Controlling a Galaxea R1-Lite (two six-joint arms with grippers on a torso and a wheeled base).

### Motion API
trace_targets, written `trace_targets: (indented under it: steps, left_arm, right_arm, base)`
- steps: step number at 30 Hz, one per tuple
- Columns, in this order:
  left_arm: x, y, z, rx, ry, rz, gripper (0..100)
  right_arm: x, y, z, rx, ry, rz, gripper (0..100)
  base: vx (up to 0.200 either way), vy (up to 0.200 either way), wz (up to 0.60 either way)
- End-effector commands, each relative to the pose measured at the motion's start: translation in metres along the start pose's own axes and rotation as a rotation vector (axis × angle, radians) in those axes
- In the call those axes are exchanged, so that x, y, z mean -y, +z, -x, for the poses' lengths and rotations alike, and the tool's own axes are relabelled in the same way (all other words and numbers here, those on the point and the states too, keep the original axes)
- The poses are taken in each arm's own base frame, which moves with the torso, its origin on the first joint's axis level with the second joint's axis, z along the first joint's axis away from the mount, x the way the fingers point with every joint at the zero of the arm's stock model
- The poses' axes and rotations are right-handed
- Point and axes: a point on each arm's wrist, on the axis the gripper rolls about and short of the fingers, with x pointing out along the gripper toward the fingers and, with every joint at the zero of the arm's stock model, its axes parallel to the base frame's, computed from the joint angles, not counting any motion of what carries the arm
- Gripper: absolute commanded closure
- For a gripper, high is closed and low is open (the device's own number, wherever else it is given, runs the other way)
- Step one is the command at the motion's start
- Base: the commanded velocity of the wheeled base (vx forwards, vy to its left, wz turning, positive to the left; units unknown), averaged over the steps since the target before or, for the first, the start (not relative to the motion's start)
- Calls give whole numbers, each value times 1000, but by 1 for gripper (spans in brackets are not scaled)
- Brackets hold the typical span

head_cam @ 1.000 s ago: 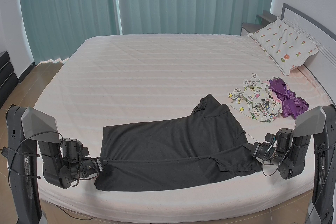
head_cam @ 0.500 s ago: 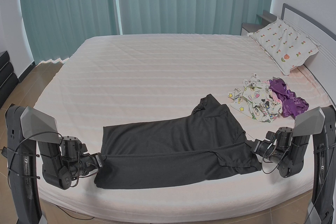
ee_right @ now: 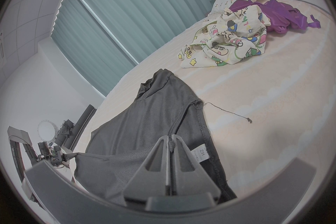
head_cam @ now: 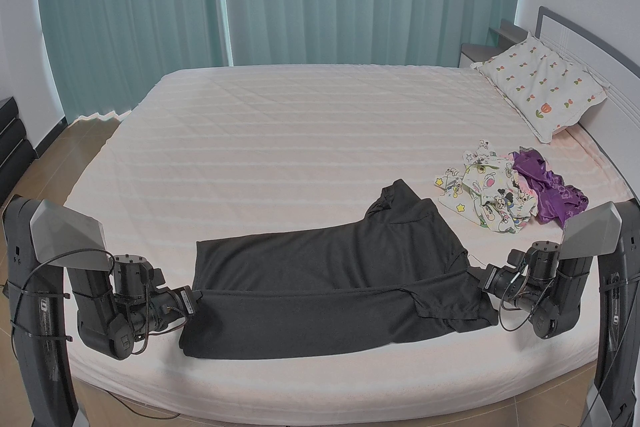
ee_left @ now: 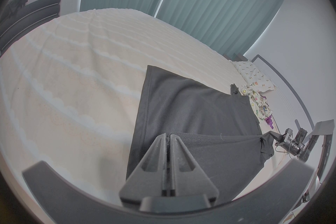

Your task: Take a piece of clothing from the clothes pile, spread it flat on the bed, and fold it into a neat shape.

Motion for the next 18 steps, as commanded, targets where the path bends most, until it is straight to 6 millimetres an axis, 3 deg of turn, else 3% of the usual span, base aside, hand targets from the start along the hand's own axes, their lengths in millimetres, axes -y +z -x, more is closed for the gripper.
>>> trace_targets:
  steps: [1, 18]
  left_arm:
    - [-3, -1, -7, 1, 5, 3, 100]
    - [-12, -9, -20, -9, 48, 10, 100]
  right_arm:
    - [1, -2, -5, 7, 6, 7, 100]
    - [-6, -15, -18, -19, 25, 22, 100]
  base:
    - [0, 0, 0]
    - [0, 0, 0]
